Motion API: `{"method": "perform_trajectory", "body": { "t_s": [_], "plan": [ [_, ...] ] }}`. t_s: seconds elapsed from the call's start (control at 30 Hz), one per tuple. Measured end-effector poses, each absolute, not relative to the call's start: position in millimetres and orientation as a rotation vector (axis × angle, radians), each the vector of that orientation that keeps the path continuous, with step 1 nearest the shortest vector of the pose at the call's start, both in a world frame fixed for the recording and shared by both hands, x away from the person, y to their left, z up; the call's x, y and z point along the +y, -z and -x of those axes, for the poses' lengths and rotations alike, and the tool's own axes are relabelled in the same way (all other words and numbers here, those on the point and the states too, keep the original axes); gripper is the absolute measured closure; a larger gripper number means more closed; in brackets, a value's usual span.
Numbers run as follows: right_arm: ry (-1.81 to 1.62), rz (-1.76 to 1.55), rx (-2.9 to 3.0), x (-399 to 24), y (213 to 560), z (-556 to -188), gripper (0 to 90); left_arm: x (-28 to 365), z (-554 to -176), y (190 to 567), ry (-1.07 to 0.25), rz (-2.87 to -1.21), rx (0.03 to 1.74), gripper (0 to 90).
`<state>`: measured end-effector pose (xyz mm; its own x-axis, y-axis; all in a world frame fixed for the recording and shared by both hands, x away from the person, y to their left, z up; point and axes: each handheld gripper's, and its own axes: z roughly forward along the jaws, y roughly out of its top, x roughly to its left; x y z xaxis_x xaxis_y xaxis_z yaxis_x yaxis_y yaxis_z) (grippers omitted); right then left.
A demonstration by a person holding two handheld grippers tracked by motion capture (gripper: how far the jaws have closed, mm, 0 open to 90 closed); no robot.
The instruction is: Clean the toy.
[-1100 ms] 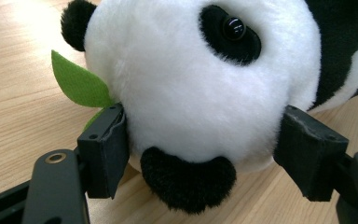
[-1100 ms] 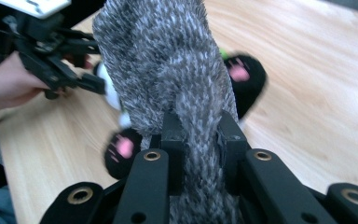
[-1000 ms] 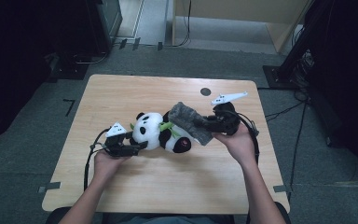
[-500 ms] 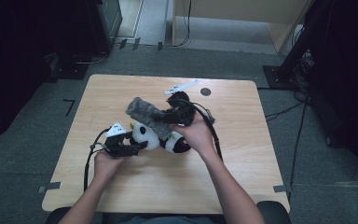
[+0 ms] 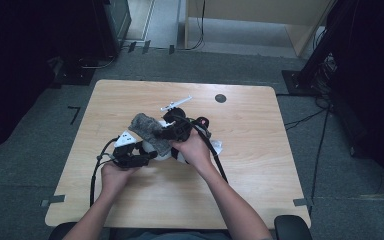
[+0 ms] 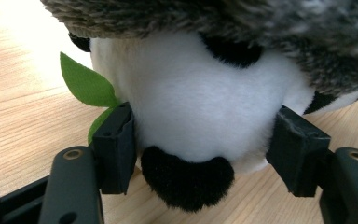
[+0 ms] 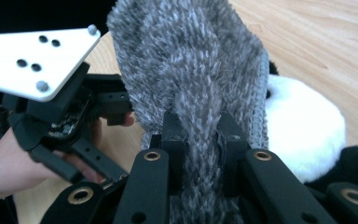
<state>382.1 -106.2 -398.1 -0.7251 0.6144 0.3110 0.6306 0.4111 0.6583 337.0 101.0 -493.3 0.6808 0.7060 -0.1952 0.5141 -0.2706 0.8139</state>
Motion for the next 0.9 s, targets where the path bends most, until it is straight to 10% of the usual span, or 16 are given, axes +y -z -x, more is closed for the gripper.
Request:
{"method": "perform_trajectory", "body": {
  "t_s": [0.9],
  "plan": [
    [1.136,1.034,-2.718,-173,401,-342,78.8,100,-337,494,-0.259,-1.928,0.955,35.9]
  ]
}}
